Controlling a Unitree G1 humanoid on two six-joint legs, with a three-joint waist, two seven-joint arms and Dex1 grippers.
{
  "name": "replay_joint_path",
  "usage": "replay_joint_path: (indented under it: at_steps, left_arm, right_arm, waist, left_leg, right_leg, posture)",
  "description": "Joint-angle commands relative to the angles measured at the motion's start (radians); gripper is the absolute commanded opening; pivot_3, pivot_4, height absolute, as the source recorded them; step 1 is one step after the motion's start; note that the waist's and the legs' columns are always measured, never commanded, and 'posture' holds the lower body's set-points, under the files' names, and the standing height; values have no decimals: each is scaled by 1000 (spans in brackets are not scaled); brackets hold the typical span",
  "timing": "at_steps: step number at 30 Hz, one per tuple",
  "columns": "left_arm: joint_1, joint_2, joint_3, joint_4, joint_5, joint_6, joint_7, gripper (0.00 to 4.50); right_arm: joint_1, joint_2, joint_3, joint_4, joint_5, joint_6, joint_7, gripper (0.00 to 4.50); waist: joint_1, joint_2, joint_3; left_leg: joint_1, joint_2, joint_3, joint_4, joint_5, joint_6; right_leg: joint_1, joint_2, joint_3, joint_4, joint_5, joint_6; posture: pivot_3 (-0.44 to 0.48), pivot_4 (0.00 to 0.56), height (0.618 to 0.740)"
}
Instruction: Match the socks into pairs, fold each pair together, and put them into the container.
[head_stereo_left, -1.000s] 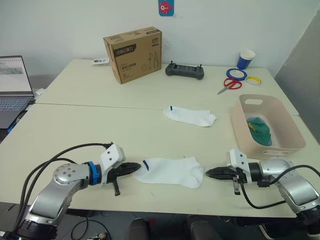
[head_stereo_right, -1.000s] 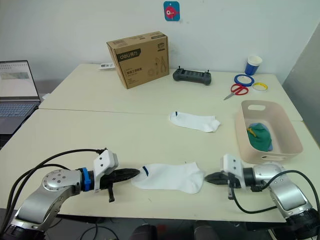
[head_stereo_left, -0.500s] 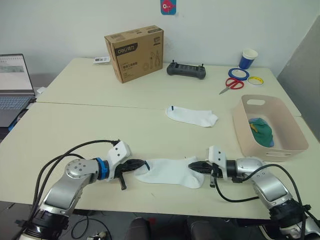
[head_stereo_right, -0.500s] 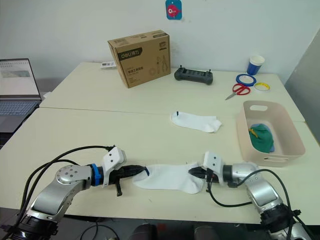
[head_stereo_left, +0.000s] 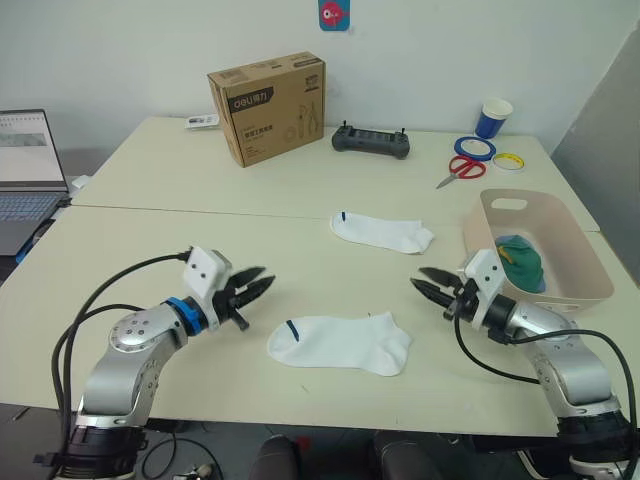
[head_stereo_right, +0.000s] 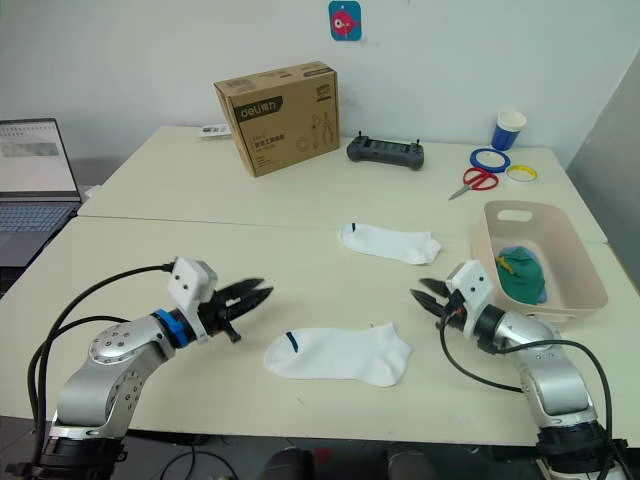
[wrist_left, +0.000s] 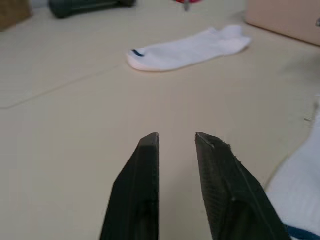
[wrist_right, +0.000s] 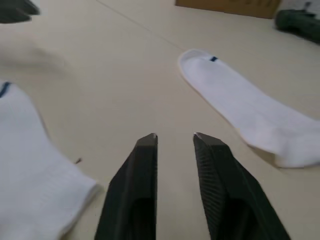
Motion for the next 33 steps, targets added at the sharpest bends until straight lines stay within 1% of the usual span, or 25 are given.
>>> replay_joint_path:
  at_steps: [1,2,3,6,7,8,9,11,14,17,21,23,24,27,29,31,33]
  left_arm:
    - [15,-50,8,22,72,-60,116,2452]
    - [18,-66,12,24,79,-66,139,2843]
    - [22,-81,15,21,80,-65,157,3093]
    - [29,-98,9,3,80,-62,169,4085]
    - [30,-95,4,1,82,-66,162,4356]
    - [28,-91,-3,-3,81,-69,151,4464]
    - [26,-88,-8,-5,81,-70,143,4464]
    - [13,-68,-28,-27,51,-38,90,4464]
    - [-9,-16,-73,-100,-13,35,-23,4464]
    - [-34,35,-111,-164,-43,82,-88,4464]
    - [-122,58,-142,-279,-103,182,-97,4464]
    - [-158,47,-147,-317,-124,221,-74,4464]
    - [-170,38,-150,-333,-133,238,-60,4464]
    - [-183,22,-156,-365,-151,276,-32,4500]
    - [-181,7,-155,-379,-161,290,-11,4500]
    - [-171,9,-156,-387,-163,295,-7,4500]
    - [-165,17,-152,-389,-164,295,-9,4500]
  right_arm:
    - [11,57,17,1,-98,-57,-142,2680]
    - [21,65,25,-1,-115,-63,-154,3097]
    - [28,73,30,-3,-128,-69,-165,3387]
    - [35,86,35,-5,-137,-71,-178,4480]
    - [25,87,42,1,-141,-70,-176,4500]
    - [9,80,55,14,-157,-73,-173,4500]
    - [-3,75,65,24,-169,-76,-170,4500]
    - [-80,51,121,89,-228,-109,-141,4500]
    - [-248,37,186,269,-307,-103,-126,4500]
    - [-380,44,204,447,-357,-131,-161,4500]
    - [-515,49,248,659,-384,-149,-98,4500]
    - [-548,55,250,728,-373,-132,-59,4500]
    - [-564,74,224,762,-345,-97,-55,4500]
    - [-593,113,163,817,-284,-17,-50,3900]
    - [-596,121,159,825,-276,6,-36,3272]
    - [-590,126,162,820,-267,33,-21,2488]
    - [-588,126,163,819,-265,47,-17,1837]
  waist:
    - [0,0,0]
    - [0,0,0]
    - [1,0,0]
    - [2,0,0]
    - [2,0,0]
    - [2,0,0]
    - [2,0,0]
    - [-3,0,0]
    - [-11,0,0]
    - [-10,0,0]
    - [-3,0,0]
    - [-3,0,0]
    - [-4,0,0]
    - [-10,0,0]
    - [-9,0,0]
    - [-8,0,0]
    - [-8,0,0]
  left_leg:
    - [0,0,0,0,0,0]
    - [0,0,1,0,0,0]
    - [-1,0,0,0,0,0]
    - [-2,0,0,0,0,0]
    - [-2,0,0,0,0,0]
    - [-2,0,0,0,0,0]
    - [-2,0,0,0,0,0]
    - [-2,0,1,0,0,0]
    - [0,0,2,1,0,0]
    - [0,0,2,1,0,0]
    - [-2,-1,1,0,0,0]
    - [-4,-1,0,0,0,0]
    - [-4,-1,0,0,0,0]
    - [-3,0,-1,0,0,0]
    - [-3,0,-2,0,0,0]
    - [-3,0,-3,0,0,0]
    - [-3,-1,-3,0,0,0]
  right_leg:
    - [0,0,0,0,0,0]
    - [0,0,0,0,0,0]
    - [-1,0,0,0,0,0]
    - [-1,0,0,-1,0,-1]
    - [-1,0,0,-1,0,-1]
    - [-1,0,0,-1,0,-1]
    - [-1,0,0,-1,0,0]
    - [-1,0,0,-1,1,1]
    - [-1,0,1,0,3,1]
    - [-1,0,2,-1,3,1]
    - [-1,0,1,-1,2,-2]
    - [-2,0,-1,-2,3,-4]
    - [-2,0,-1,-2,3,-4]
    - [-1,0,-1,-2,3,-4]
    - [-1,0,-1,-1,3,-4]
    - [-1,1,-2,0,3,-4]
    - [-1,0,-2,0,3,-4]
  posture:
    - [0,150,740]
    - [0,150,740]
    - [0,150,740]
    - [0,150,740]
    - [0,150,740]
    - [0,150,740]
    - [0,150,740]
    - [0,150,740]
    - [0,150,740]
    - [0,150,740]
    - [0,150,740]
    - [0,150,740]
    - [0,150,740]
    - [0,150,740]
    - [0,150,740]
    - [0,150,740]
    - [0,150,740]
